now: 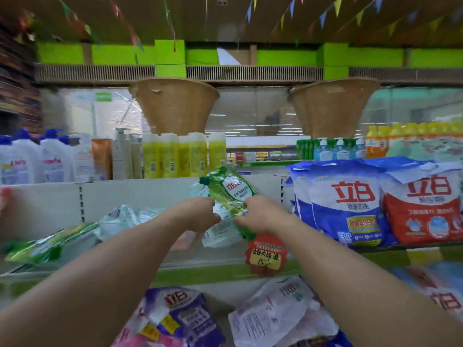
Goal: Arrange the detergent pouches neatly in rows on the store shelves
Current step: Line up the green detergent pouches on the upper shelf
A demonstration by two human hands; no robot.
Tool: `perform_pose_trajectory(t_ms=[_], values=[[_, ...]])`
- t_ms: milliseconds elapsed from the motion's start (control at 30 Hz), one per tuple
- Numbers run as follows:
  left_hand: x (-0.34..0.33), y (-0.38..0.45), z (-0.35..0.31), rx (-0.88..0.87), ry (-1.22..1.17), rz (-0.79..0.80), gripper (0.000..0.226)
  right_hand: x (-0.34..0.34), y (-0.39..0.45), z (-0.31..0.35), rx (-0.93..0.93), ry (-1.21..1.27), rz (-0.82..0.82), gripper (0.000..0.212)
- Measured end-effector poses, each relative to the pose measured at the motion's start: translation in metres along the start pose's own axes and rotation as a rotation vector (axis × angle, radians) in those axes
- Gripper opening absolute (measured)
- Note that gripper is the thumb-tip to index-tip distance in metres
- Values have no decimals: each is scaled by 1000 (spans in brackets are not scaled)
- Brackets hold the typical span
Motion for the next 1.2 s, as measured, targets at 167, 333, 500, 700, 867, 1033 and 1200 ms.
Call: perform_pose_trajectory(t_ms=[167,333,500,700,867,1033,1200], values=[[-10,36,16,87,-43,-9,15,-12,27,11,57,-160,-168,45],[-25,59,16,86,-92,-18,21,-29,43,20,95,-317,-175,34],[-23,89,22,52,-154,-43,25,-24,47,22,109,-222,-241,16],[-4,132,5,4,-457,-82,26,15,39,-39,-4,330,-315,34],[16,158,-48,-94,-844,-143,23,32,18,-81,-104,597,-523,26],[4,178,-87,-73,-1184,114,28,47,-9,-105,-227,505,-567,41],[-16,190,-100,-167,-1450,271,23,54,-18,-104,-254,203,-483,41]])
Point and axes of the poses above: each hand's wrist, its own y-axis towards the middle knuckle, its own x-axis out of the back of the hand, z = x × y, the point moved 1 cm from there along y, towards the middle knuckle, and after that the axes turned 12 degrees about y, right-handed, at the moved point
